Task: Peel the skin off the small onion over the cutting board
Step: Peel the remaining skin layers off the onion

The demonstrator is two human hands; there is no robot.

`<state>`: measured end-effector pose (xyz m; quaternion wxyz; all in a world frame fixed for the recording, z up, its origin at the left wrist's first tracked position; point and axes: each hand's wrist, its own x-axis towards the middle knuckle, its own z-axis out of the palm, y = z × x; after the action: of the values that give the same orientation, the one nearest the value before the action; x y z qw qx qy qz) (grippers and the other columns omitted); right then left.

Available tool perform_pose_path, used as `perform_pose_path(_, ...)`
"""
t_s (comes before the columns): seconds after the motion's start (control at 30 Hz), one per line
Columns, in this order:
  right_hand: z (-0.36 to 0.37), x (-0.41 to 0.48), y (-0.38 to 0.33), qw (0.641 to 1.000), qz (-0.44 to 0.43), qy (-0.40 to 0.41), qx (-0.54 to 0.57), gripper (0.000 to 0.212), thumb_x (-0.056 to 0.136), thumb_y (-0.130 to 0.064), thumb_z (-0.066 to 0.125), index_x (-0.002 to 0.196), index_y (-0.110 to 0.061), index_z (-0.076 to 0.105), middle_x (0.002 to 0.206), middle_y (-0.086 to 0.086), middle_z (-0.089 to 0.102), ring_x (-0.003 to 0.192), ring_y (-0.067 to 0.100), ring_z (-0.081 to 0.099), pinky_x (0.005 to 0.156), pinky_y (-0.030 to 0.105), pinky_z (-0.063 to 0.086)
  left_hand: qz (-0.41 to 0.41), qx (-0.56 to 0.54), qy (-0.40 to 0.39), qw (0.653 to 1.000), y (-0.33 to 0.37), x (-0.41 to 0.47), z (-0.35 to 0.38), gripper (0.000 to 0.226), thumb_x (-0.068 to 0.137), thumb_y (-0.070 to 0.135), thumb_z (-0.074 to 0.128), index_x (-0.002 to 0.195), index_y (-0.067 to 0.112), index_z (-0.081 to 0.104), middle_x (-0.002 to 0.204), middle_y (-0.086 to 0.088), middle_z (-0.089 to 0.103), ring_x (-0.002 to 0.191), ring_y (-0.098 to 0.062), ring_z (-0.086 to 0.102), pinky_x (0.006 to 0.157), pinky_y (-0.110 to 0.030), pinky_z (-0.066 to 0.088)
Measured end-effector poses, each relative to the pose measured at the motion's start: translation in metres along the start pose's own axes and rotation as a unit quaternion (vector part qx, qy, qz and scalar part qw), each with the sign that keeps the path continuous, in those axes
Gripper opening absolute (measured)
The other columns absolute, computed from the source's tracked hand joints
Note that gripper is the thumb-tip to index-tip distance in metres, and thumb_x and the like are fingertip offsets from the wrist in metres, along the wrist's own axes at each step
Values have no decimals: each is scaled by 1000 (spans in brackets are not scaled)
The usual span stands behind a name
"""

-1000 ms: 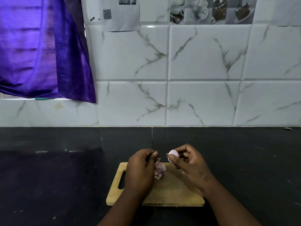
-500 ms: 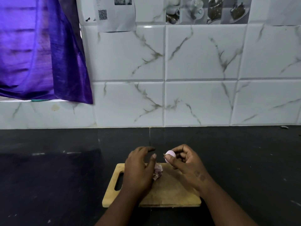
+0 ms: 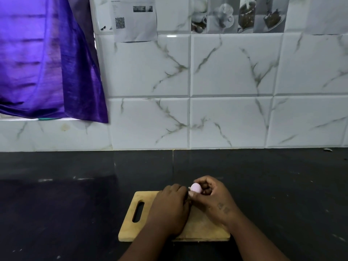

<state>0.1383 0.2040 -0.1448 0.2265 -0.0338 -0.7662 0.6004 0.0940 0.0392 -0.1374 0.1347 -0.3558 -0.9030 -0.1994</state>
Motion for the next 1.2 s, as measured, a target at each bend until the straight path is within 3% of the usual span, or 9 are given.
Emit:
perform_pose_path(0.13,1,-2,0,1000,-11,7,-12,29,73,-10,90,97,-14,74,89,5,78,75,3,71,66,20,58,4,39,-13,999,1,-1,-1,27,106,40,35,126,29,50,129,5,51,112,-14,45,99,-28,39)
perform_pose_path(0.27,2,-6,-4,999,-28,8,-18,26,75,-15,89,96,-18,75,91,4,79,76,2,71,67,20,59,-6,24,-2,1000,2,-3,-2,25,107,40,33,123,29,48,127,5,50,104,-10,38,97,-27,37)
perform_pose_path(0.43,0,-10,-9,999,-38,-23,19,29,78,-13,87,104,-13,74,98,6,79,89,12,76,72,23,61,12,9,75,997,5,-7,-6,39,105,37,39,144,35,41,152,13,40,139,-10,34,116,-30,24)
perform_pose_path(0.57,-2,-8,-6,998,-36,-29,36,31,77,-13,88,104,-11,74,101,10,79,94,23,76,73,27,63,24,12,81,996,8,-9,-9,40,105,33,44,145,36,45,154,13,40,144,-11,31,121,-32,17)
perform_pose_path(0.67,-1,-6,-3,998,-29,-38,43,31,76,-5,88,103,-9,74,98,13,79,87,21,76,70,25,62,33,29,104,994,5,-9,-7,38,101,28,53,139,35,52,148,12,48,139,-12,38,118,-32,22)
perform_pose_path(0.87,0,-2,4,997,-34,-47,43,30,73,-8,90,98,-16,76,97,14,79,93,30,75,77,46,66,31,60,106,992,3,-8,-3,28,92,27,66,120,32,66,123,10,64,118,-15,58,107,-34,37)
perform_pose_path(0.97,1,-3,2,997,-46,-47,31,31,73,-9,90,98,-21,76,98,10,79,94,30,75,74,37,66,14,53,110,992,2,-8,-1,26,78,25,79,100,32,69,102,11,68,96,-13,65,94,-34,50)
perform_pose_path(1.1,0,-4,0,997,-59,-42,-1,33,70,-21,91,98,-28,75,100,5,79,95,26,75,82,48,65,24,42,141,989,3,-9,-2,12,92,25,63,103,29,66,107,9,64,103,-14,58,101,-34,42)
perform_pose_path(1.2,-1,-5,-2,997,-63,-35,-17,34,70,-19,91,100,-27,75,101,1,78,94,21,75,82,47,65,29,23,177,984,2,-9,-3,14,99,32,50,106,32,62,110,13,60,106,-9,52,101,-29,36)
